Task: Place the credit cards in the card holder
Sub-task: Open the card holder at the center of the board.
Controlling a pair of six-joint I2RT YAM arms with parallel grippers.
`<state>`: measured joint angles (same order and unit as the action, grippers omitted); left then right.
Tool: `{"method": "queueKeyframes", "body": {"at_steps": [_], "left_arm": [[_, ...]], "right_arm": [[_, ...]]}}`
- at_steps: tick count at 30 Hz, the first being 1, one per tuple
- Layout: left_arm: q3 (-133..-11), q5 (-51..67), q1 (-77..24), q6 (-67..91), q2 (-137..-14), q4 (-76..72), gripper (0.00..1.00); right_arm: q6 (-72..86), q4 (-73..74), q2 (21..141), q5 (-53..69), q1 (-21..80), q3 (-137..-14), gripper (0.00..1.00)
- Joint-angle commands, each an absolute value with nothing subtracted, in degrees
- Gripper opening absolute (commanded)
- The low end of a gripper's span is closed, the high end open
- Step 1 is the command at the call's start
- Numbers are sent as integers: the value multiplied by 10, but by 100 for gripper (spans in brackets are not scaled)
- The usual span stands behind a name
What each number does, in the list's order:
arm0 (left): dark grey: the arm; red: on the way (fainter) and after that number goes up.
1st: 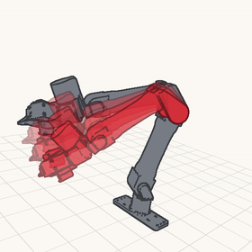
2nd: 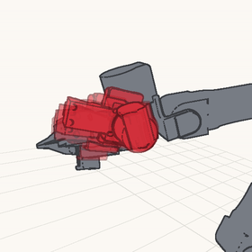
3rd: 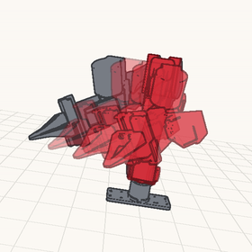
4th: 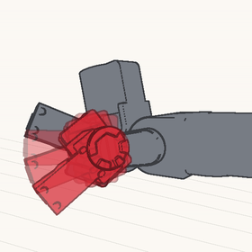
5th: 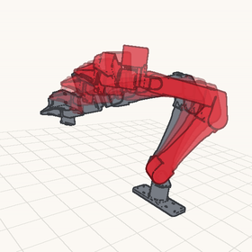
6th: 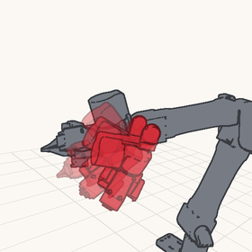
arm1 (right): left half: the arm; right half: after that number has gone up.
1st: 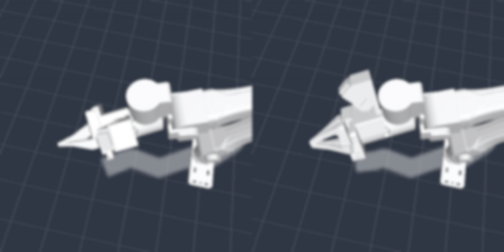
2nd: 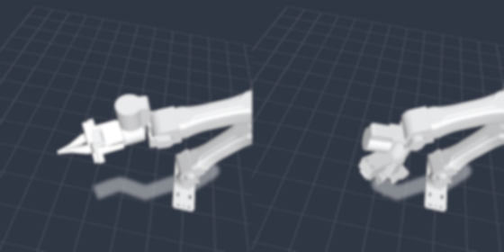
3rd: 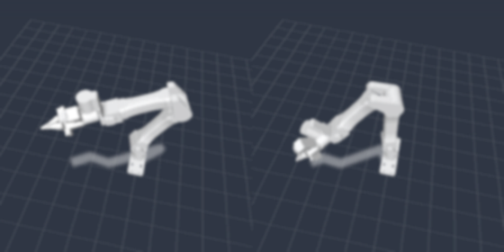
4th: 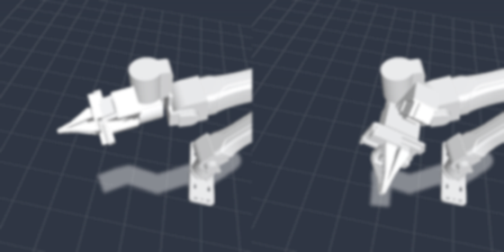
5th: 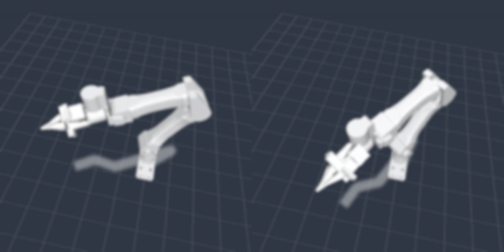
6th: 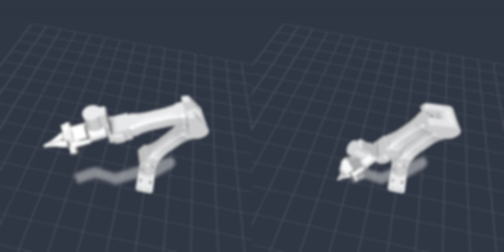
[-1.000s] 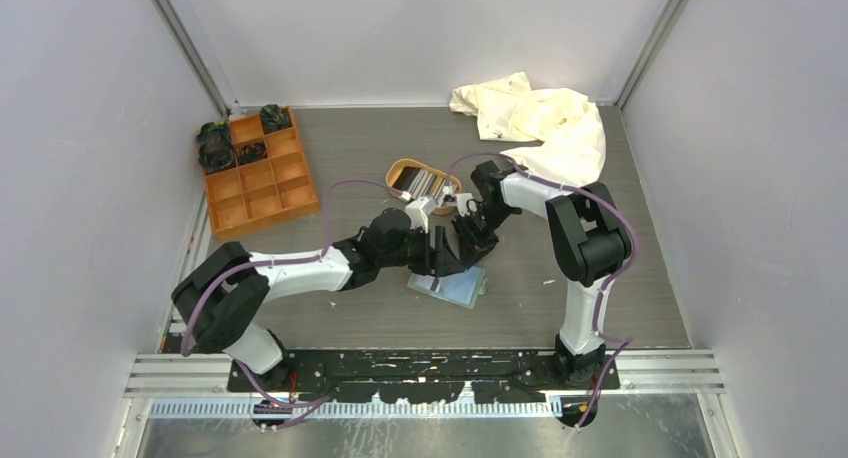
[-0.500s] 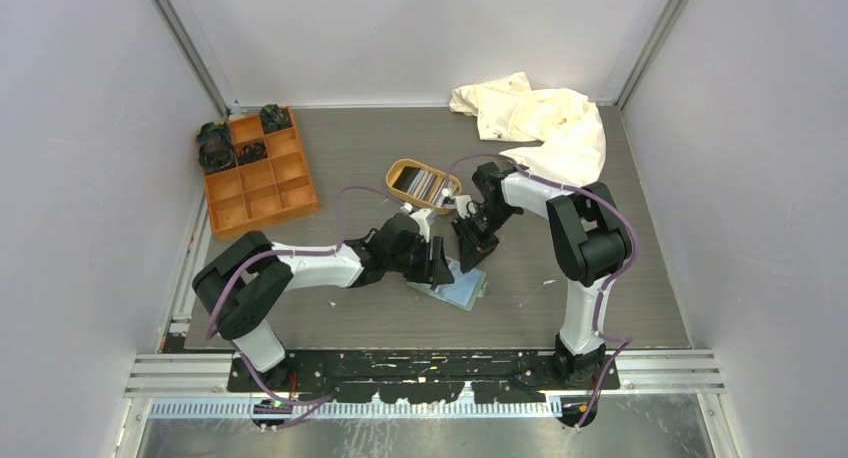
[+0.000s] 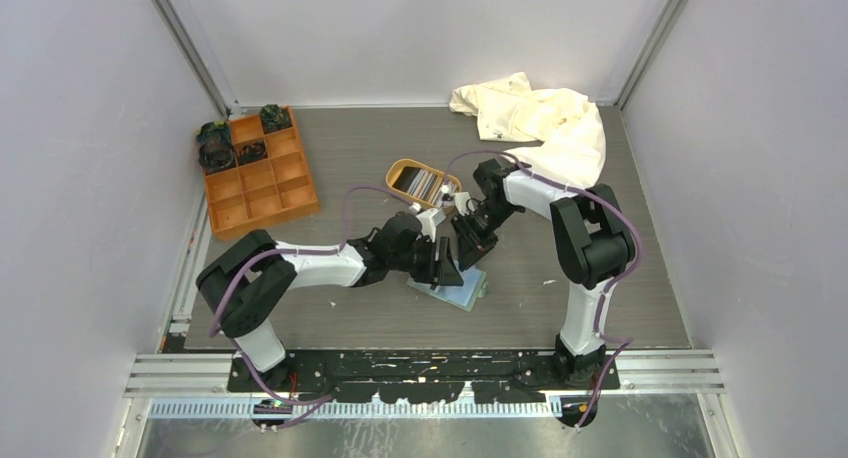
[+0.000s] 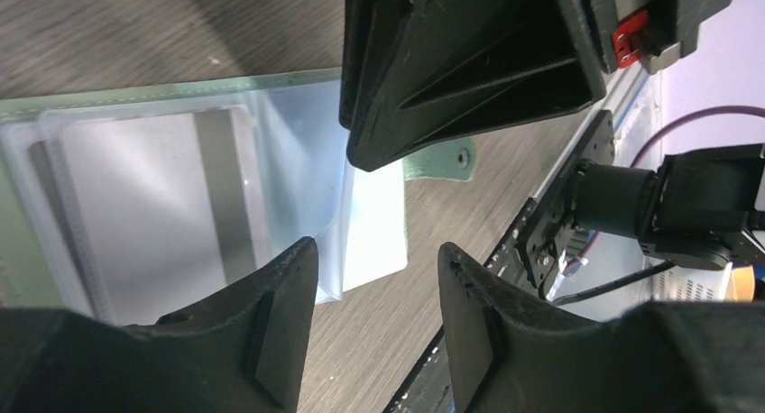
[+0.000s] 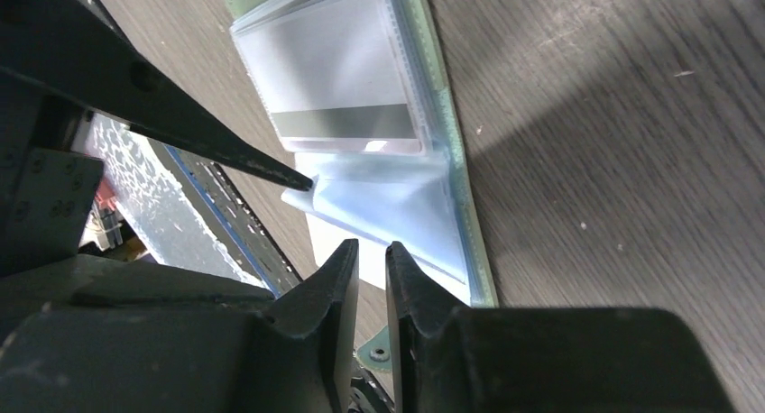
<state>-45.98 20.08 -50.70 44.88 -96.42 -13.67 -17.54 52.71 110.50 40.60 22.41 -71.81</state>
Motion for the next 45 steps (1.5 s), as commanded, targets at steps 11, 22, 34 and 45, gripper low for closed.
{"method": "queueKeyframes", "body": {"at_steps": [11, 22, 34, 45], "left_arm": [[-500, 248, -545, 468, -1036, -213, 53], [-508, 237, -557, 471, -1034, -223, 53], [-456, 196, -555, 454, -953, -259, 53], [-377, 56, -535, 370, -791, -130, 52]], "right_arm": [[-172, 512, 971, 417, 154, -717, 26], [-178, 531, 1020, 421, 167, -722, 26], [-209, 571, 1105, 310, 228, -740, 24], [-232, 575, 1060, 379, 228, -738, 24]]}}
